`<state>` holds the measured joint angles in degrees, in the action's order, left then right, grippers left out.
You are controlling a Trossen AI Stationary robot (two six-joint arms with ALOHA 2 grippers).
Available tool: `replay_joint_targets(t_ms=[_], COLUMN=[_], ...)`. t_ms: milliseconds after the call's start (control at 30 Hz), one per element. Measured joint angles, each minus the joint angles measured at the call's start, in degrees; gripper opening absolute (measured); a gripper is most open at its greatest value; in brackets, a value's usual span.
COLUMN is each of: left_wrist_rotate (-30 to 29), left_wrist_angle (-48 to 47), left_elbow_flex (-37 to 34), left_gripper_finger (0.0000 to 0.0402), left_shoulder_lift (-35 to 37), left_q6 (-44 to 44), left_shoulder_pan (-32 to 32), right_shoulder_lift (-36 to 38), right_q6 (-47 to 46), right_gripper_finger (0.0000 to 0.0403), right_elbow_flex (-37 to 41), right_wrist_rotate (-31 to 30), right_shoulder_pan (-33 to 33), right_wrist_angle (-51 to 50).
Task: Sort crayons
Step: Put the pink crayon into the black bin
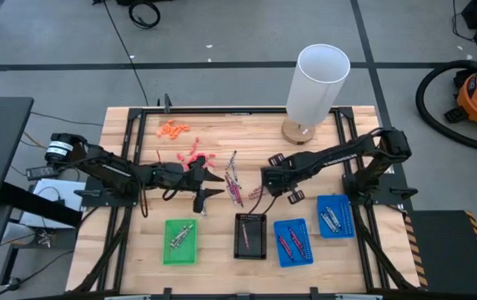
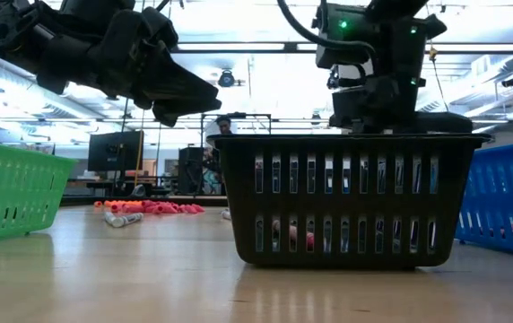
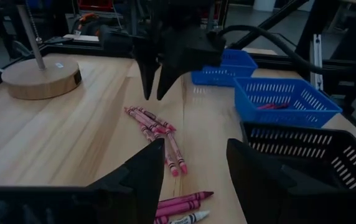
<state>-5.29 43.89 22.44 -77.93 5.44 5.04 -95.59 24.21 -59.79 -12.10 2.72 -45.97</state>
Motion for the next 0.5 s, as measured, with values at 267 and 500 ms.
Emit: replay_joint_targets(t_ms=[267,500], left_wrist_rotate=[-0.1,-0.9], left_wrist_angle=[0.1,0.0], left_elbow_flex=[0.0,0.0], left_gripper_finger=[0.0185,0.0185], left_shoulder_lift=[0.0,0.0], left_q6=[0.0,0.0], left_shoulder_pan=[0.0,0.0], right_shoulder_lift=[-4.2,-6.8], right_q6=[1.1,3.2], right_gripper_finger=[0.0105,0.0105], right_elbow_flex=[0.0,-0.2], right_wrist_rotate=[5.6,4.0], right_shoulder_pan=[-1.2,-0.4], right_wrist_angle=[1.2,1.9])
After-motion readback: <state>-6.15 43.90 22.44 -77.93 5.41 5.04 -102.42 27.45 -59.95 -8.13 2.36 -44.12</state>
